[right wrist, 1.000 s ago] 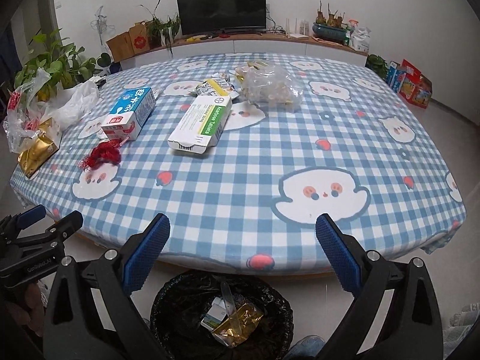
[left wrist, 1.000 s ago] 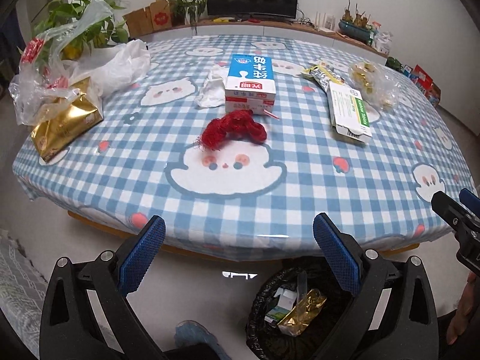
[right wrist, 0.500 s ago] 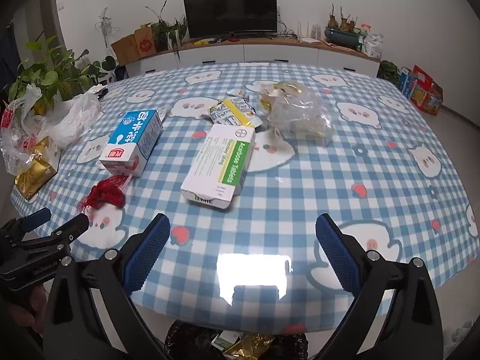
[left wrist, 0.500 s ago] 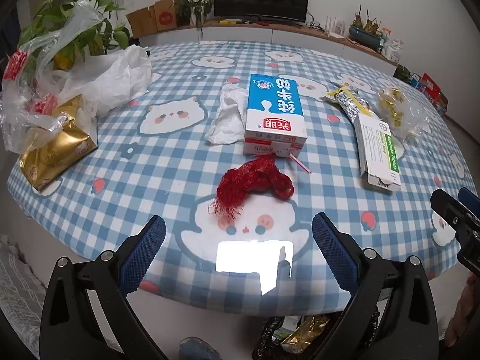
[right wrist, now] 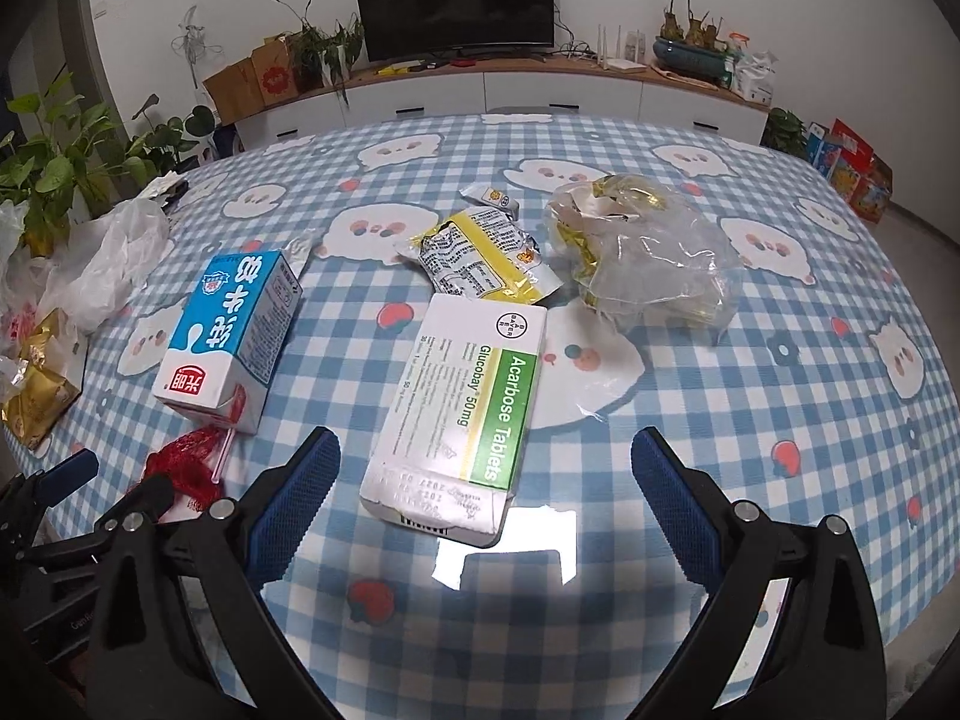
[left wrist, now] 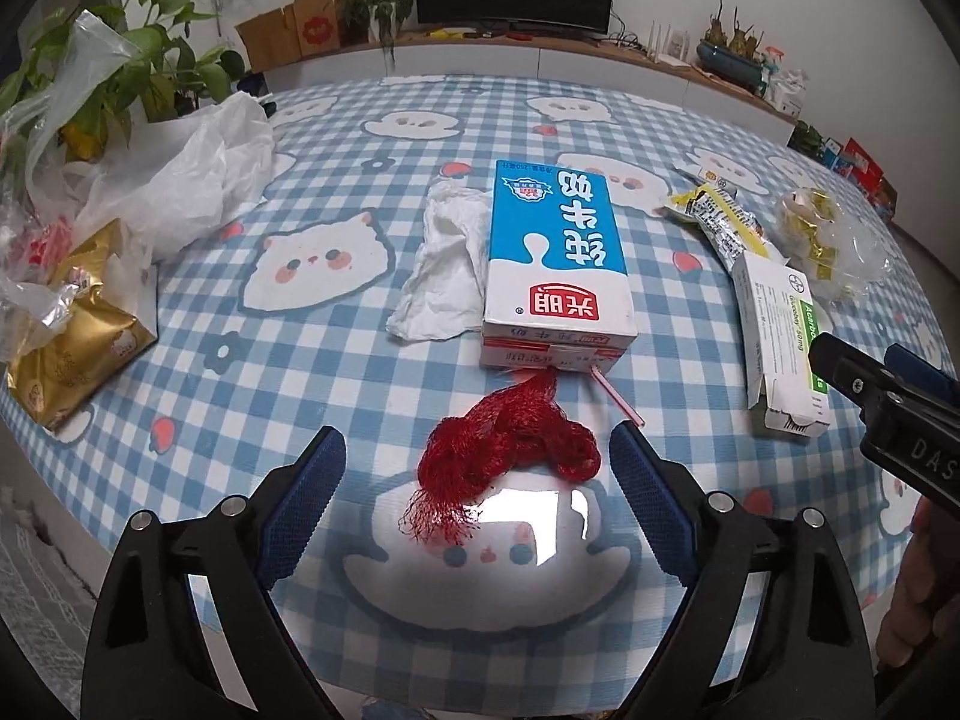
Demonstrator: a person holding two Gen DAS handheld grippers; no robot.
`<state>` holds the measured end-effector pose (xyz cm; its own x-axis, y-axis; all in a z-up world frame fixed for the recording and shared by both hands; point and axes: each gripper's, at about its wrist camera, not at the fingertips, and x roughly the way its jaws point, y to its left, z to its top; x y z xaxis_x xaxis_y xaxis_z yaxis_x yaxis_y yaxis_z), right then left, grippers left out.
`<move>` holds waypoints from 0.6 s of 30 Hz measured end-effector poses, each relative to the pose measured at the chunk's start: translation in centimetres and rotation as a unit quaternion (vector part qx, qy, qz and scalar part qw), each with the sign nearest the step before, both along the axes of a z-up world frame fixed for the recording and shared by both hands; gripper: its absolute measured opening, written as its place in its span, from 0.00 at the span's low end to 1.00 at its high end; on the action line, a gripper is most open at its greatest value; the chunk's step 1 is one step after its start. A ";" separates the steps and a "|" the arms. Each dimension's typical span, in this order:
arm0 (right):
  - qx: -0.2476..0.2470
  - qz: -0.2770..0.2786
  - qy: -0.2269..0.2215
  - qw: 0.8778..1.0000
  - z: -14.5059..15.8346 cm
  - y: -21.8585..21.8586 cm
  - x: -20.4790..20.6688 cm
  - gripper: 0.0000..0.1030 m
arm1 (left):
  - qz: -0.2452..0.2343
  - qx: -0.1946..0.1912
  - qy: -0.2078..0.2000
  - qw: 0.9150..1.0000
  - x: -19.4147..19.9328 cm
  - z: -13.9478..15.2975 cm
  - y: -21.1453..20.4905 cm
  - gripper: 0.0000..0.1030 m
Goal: Collect trash
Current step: 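Grasp the red mesh net with the left tool while the right tool grasps the white Acarbose box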
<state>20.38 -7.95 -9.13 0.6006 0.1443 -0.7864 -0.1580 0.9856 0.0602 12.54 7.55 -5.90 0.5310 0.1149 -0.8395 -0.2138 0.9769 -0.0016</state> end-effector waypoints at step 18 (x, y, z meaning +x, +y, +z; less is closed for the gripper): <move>-0.017 0.012 0.041 0.999 -2.7 1.9 2.8 0.72 | 0.002 -0.015 0.028 1.000 1.9 -2.1 -0.3 0.53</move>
